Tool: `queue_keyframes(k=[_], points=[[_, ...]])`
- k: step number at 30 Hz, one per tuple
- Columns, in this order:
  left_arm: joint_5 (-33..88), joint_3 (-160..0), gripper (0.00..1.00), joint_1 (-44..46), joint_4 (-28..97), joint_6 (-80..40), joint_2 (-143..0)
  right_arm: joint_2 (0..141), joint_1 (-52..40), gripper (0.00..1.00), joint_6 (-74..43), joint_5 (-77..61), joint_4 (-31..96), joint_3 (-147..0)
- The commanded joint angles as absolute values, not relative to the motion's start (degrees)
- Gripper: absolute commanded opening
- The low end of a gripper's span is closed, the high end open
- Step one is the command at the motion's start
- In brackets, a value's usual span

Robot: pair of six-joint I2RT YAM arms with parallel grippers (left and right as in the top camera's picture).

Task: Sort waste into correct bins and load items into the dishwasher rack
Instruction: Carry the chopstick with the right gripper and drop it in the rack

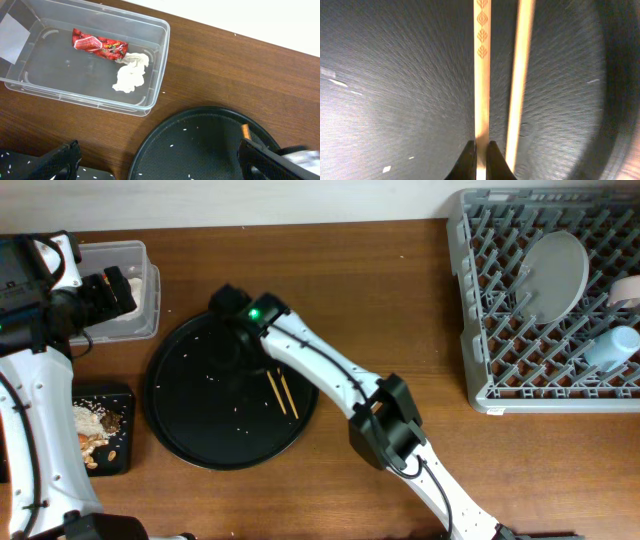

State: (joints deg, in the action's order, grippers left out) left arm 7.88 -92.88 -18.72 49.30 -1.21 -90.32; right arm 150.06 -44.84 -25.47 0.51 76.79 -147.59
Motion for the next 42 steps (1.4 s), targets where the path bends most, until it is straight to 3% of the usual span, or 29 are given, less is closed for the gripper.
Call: queue_keyframes(k=[1,4,12,20,25,29,31,34,36,39,42], points=[[7.6,-92.8,0.99,-18.9,49.2,-1.7,-90.4,149.5,-38.8,0.04,-22.9,-0.4,85.0,-164.7],[7.7,-92.8,0.99,-18.9,49.2,-1.7,-90.4,149.5,-32.7,0.04,-18.9,-0.4,92.8,-179.2],[7.7,-92.8,0.99,-18.9,49.2,-1.7,-90.4,143.6,-7.4,0.04,-8.3,-2.8,97.3,-179.4],[7.7,-92.8,0.99,-18.9,49.2,-1.7,-90.4,144.2,8.6,0.04,-7.7,-3.1,97.3,-178.6],[7.6,-92.8,0.99,-18.9,49.2,-1.7,-90.4,146.7,9.8,0.04,1.7,-3.7,96.9,-178.6],[7.7,-92.8,0.99,-18.9,49.2,-1.7,-90.4,149.6,10.2,0.06,2.6,-3.4,96.0,-178.6],[7.7,-92.8,0.99,-18.9,49.2,-1.7,-90.4,150.5,10.2,0.15,2.6,-3.4,95.7,-178.6],[7.6,-92.8,0.99,-18.9,49.2,-1.7,-90.4,151.2,10.2,0.18,2.5,-3.4,95.7,-178.6],[7.7,-92.8,0.99,-18.9,49.2,-1.7,-90.4,151.2,10.2,0.28,2.5,-3.5,95.8,-178.6],[7.7,-92.8,0.99,-18.9,49.2,-1.7,-90.4,151.2,10.1,0.3,0.6,-4.6,96.3,-178.7],[7.6,-92.8,0.99,-18.9,49.2,-1.7,-90.4,150.3,9.9,0.34,0.6,-16.4,97.0,-178.7]])
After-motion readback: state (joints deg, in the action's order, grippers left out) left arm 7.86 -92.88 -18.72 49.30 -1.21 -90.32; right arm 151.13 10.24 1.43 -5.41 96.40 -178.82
